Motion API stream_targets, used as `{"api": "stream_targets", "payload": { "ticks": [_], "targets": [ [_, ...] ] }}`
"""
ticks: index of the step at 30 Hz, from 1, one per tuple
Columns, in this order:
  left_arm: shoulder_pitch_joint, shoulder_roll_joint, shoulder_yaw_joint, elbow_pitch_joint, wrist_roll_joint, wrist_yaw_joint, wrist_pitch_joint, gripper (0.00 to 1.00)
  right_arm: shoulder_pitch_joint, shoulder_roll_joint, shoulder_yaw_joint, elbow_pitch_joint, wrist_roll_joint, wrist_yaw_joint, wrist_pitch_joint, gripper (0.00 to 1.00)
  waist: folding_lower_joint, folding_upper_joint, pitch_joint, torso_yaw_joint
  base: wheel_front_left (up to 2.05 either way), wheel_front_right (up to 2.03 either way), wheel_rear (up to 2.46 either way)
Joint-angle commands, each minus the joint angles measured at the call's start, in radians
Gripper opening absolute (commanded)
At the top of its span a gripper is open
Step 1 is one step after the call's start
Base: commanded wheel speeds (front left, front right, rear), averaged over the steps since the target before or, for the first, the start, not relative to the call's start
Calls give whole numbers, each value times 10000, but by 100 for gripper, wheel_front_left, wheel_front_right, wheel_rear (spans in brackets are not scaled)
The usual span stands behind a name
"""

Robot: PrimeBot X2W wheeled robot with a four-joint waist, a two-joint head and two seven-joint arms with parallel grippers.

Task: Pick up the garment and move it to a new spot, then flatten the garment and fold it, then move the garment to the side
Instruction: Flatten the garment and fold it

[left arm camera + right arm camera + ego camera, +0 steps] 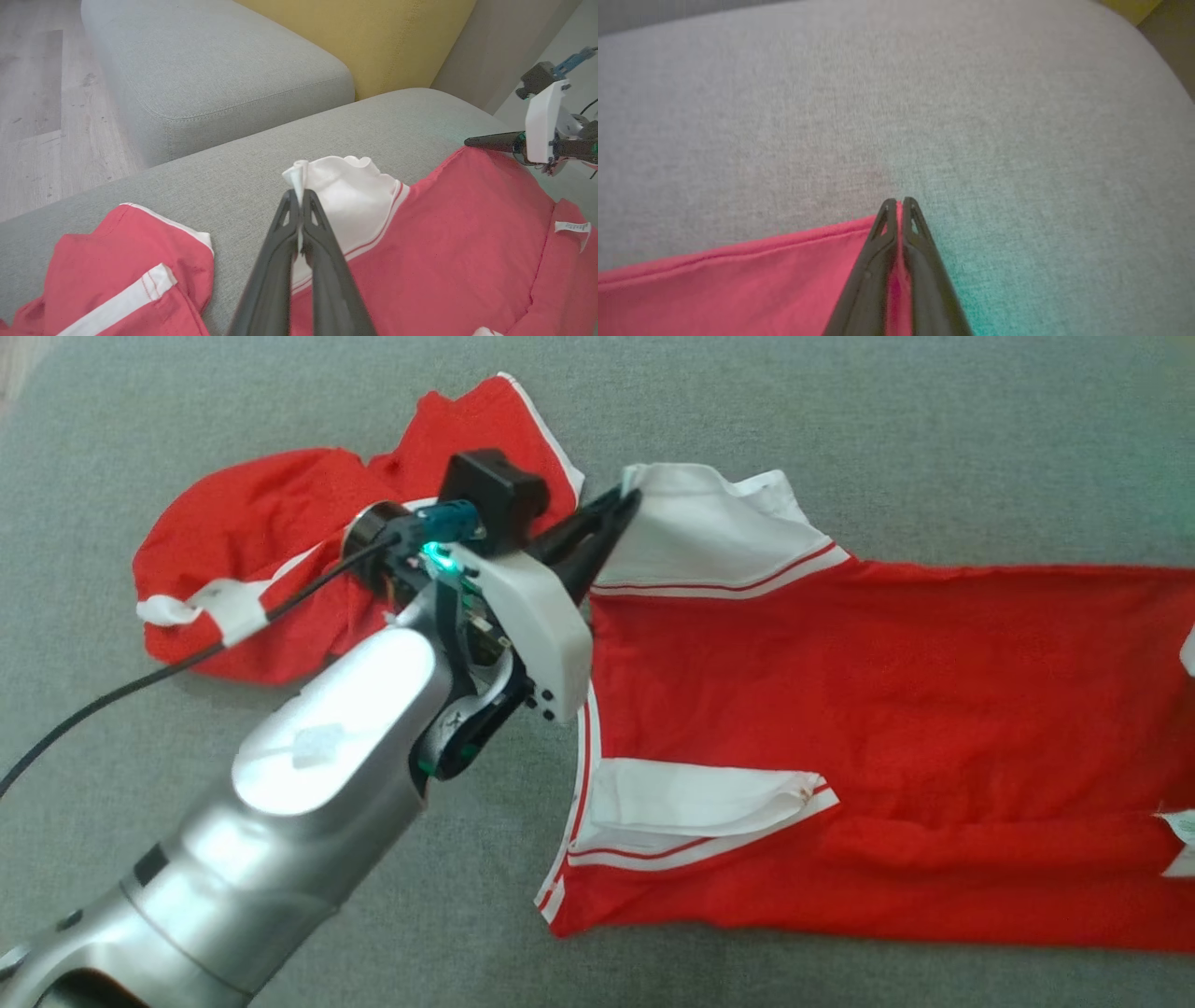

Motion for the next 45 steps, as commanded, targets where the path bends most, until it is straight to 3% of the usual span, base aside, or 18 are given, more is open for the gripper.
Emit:
{"api": "stream_targets", "payload": {
  "ticks": [1,5,9,15,20,29,38,45],
  "targets": [
    [-488,309,509,-195,-3,85,-153,0,-96,-112,137,-474,255,-7,-302,0,0,0,-79,-41,0,0,0],
    [-535,366,625,120,111,196,-456,0,-154,-143,291,-835,865,-7,-902,0,0,0,-239,-119,0,0,0],
    [-960,502,373,630,980,206,-1094,0,-258,-229,434,-1174,1410,-7,-1477,0,0,0,-326,-241,0,0,0],
    [-1496,25,510,1679,1290,255,-2169,0,-461,-199,571,-1451,2118,-7,-2222,0,0,0,-369,-419,0,0,0],
    [-1948,-247,280,2609,1862,143,-3157,0,-433,-188,737,-1433,2617,-7,-2367,0,0,0,-433,-477,0,0,0],
    [-1483,-284,37,3185,1709,-233,-3535,0,418,-416,1064,-1596,3635,-7,-2341,0,0,0,-805,-348,0,0,0],
    [303,481,-320,806,327,-852,-1832,0,1976,-1097,1476,-1998,4778,-7,-1445,0,0,0,-1511,-154,0,0,0],
    [1995,1802,-964,-2281,-193,-290,-130,0,3303,-1732,1748,-2603,5557,-7,-231,0,0,0,-1822,-115,0,0,0]
  ]
}}
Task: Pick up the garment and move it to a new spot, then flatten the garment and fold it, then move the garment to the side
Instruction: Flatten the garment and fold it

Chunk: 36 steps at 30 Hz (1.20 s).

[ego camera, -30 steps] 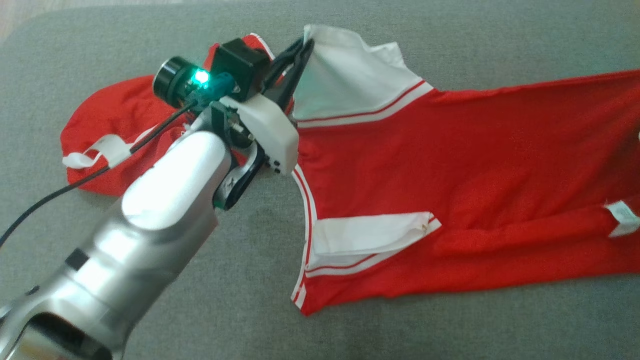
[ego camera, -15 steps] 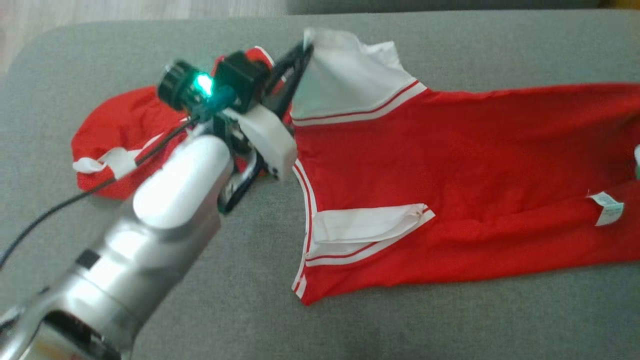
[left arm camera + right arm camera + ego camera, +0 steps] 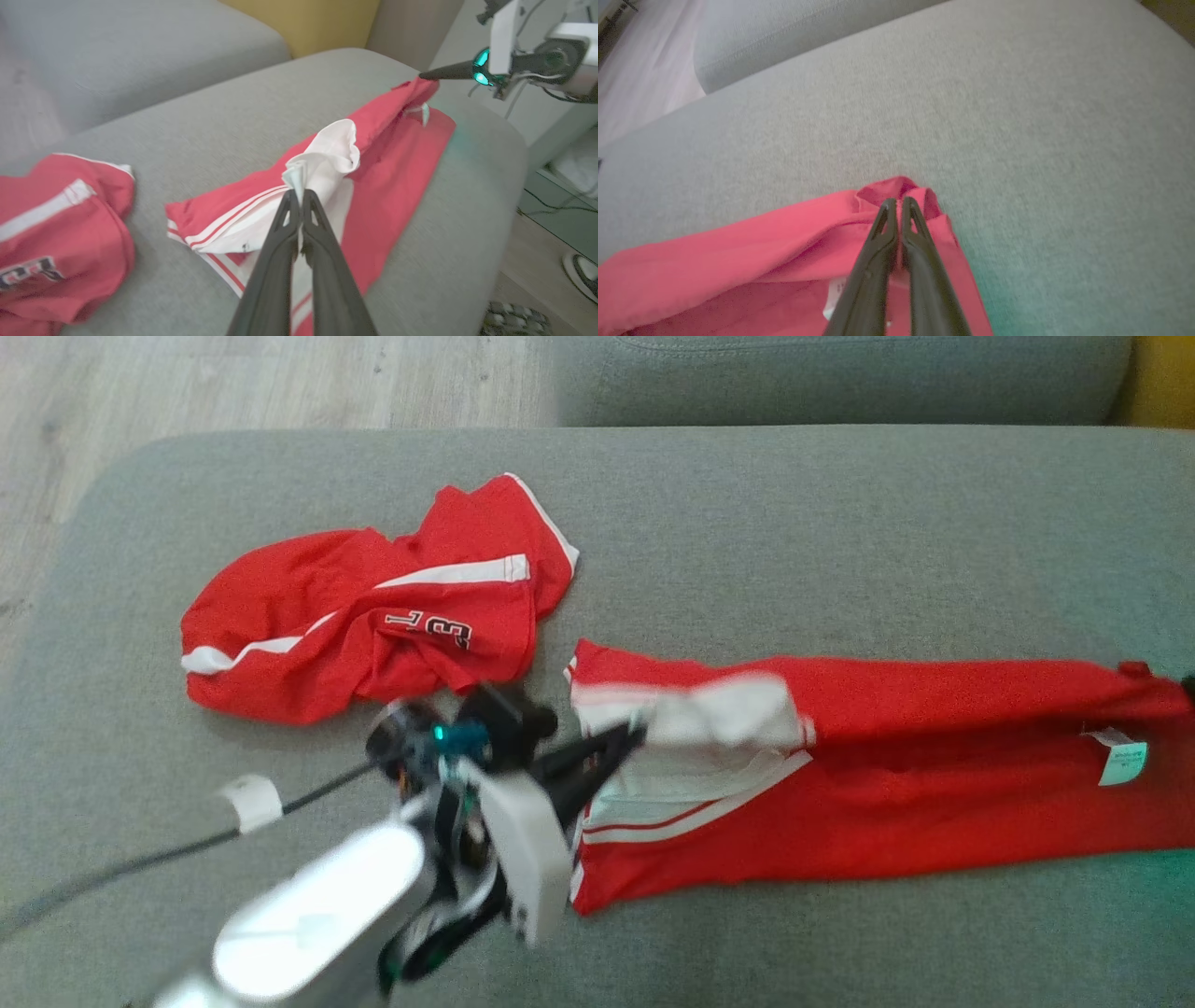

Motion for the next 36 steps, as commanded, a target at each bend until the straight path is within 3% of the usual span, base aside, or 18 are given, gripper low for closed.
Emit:
{"api": "stream_targets", "payload": {
  "ticks": [1,5,13,25,26,27,28,30,36],
  "targets": [
    [-148,569,312,-808,-131,150,338,0,174,-599,137,-440,176,-7,225,0,1,0,-39,16,0,0,0],
    [397,1111,70,-1893,-557,364,1173,0,743,-994,284,-745,349,-7,978,0,1,0,-118,32,0,0,0],
    [568,1539,-343,-2666,-786,507,2225,0,1387,-1331,261,-1129,498,-7,2388,0,1,0,-157,-27,0,0,0],
    [541,1329,-800,-1986,-298,526,2280,0,1667,-1296,-23,-1682,-8,-7,2939,0,1,0,278,-272,0,0,0],
    [580,1272,-830,-1892,-343,532,2295,0,1639,-1283,-36,-1737,-128,-7,2842,58,1,0,319,-290,0,0,0],
    [609,1220,-863,-1808,-394,530,2330,20,1610,-1229,-99,-1738,-177,-7,2775,100,1,0,345,-304,0,0,0],
    [615,1180,-891,-1746,-410,521,2345,96,1557,-1148,-184,-1749,-162,-7,2721,100,1,0,361,-314,0,0,0],
    [583,1093,-834,-1633,-344,586,2195,100,1397,-1058,-449,-1761,-173,-7,2554,100,1,0,375,-336,0,0,0],
    [324,764,-55,-1031,288,1397,819,100,591,-666,-1145,-2606,-201,-7,1263,100,1,0,201,-385,0,0,0]
  ]
}}
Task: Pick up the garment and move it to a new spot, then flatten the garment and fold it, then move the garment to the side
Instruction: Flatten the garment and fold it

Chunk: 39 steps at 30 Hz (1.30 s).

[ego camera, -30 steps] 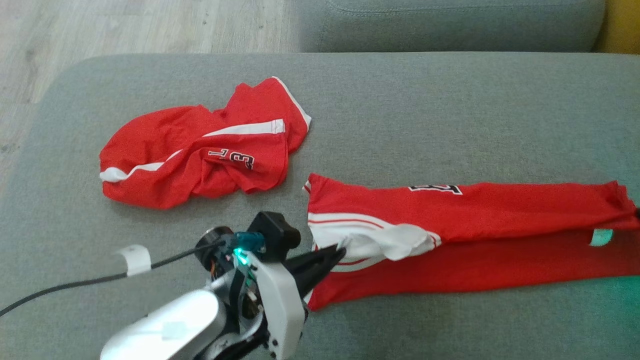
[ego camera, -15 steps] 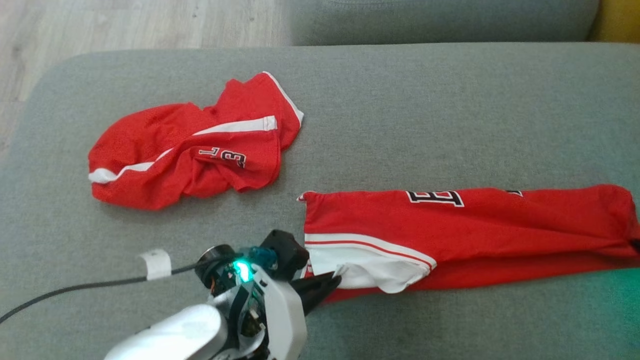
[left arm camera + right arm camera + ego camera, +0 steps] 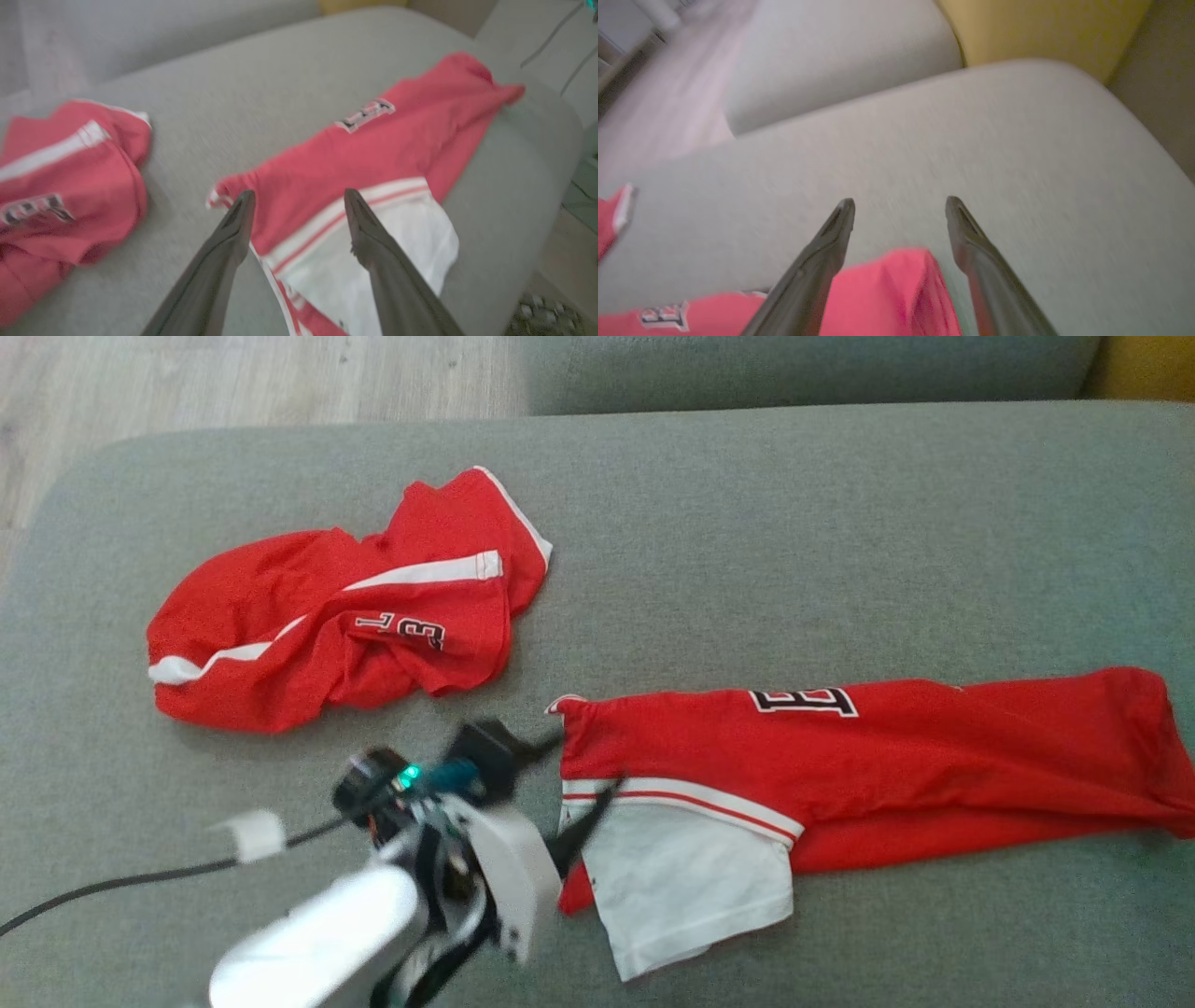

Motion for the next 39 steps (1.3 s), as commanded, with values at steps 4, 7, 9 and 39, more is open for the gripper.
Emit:
{"api": "stream_targets", "payload": {
  "ticks": [4,7,9,39],
  "targets": [
    [-506,-431,1639,185,-152,636,-1737,100,-790,372,-265,-1385,-175,-7,-1248,100,-1,0,-206,-28,0,0,0],
    [-440,-709,2649,743,-224,1031,-3367,100,-988,1247,-299,-2278,-594,-7,-2171,100,-1,0,-321,-56,0,0,0],
    [-276,-963,3226,1032,-346,1208,-4431,100,-965,1874,-256,-2778,-1096,-7,-2841,100,-1,0,-415,-73,0,0,0],
    [3402,-4071,7254,2061,3917,-780,-6339,100,1592,4682,-615,-1749,-5189,-7,-6813,100,-1,0,67,-167,0,0,0]
  ]
}}
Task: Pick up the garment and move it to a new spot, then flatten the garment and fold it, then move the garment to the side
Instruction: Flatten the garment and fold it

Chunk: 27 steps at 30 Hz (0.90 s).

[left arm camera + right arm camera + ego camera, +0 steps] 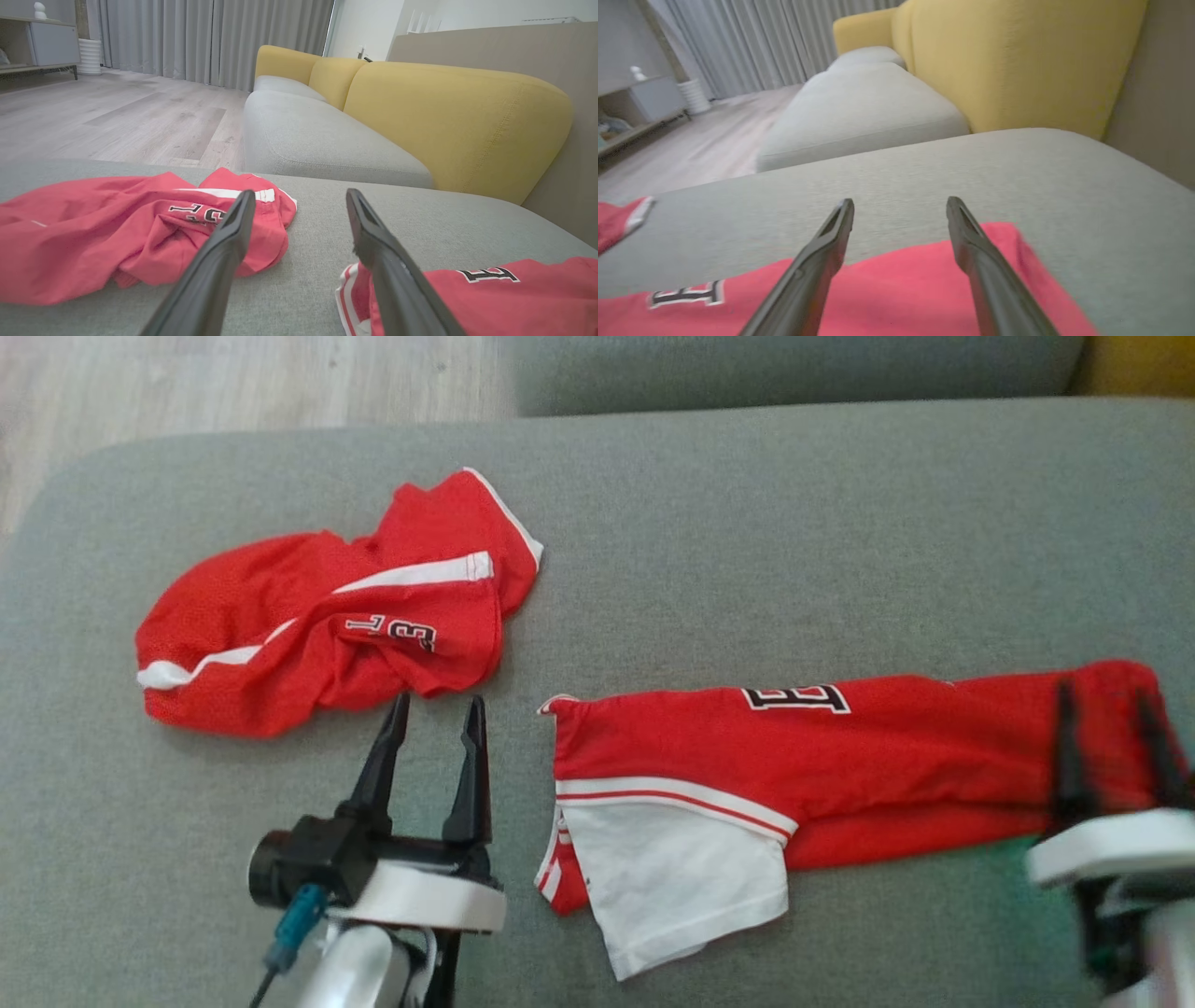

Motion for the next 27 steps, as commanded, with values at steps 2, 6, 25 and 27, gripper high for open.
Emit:
{"api": "stream_targets", "payload": {
  "ticks": [2,6,25,27],
  "targets": [
    [-549,-93,474,-227,182,-149,-94,100,-792,-365,-634,-126,-461,-7,344,100,-1,0,290,-24,0,0,0],
    [-710,-162,604,-139,362,-311,-94,100,-1590,-136,-2503,401,-1452,-7,1651,100,-1,0,596,17,0,0,0],
    [-959,-214,929,-62,487,-404,-95,100,-2071,399,-3659,1627,-1805,-7,4916,100,-1,0,892,1,0,0,0],
    [-1004,-214,940,-90,495,-397,-95,100,-2039,400,-3550,1613,-1613,-7,5065,100,-1,0,944,-18,0,0,0]
  ]
}}
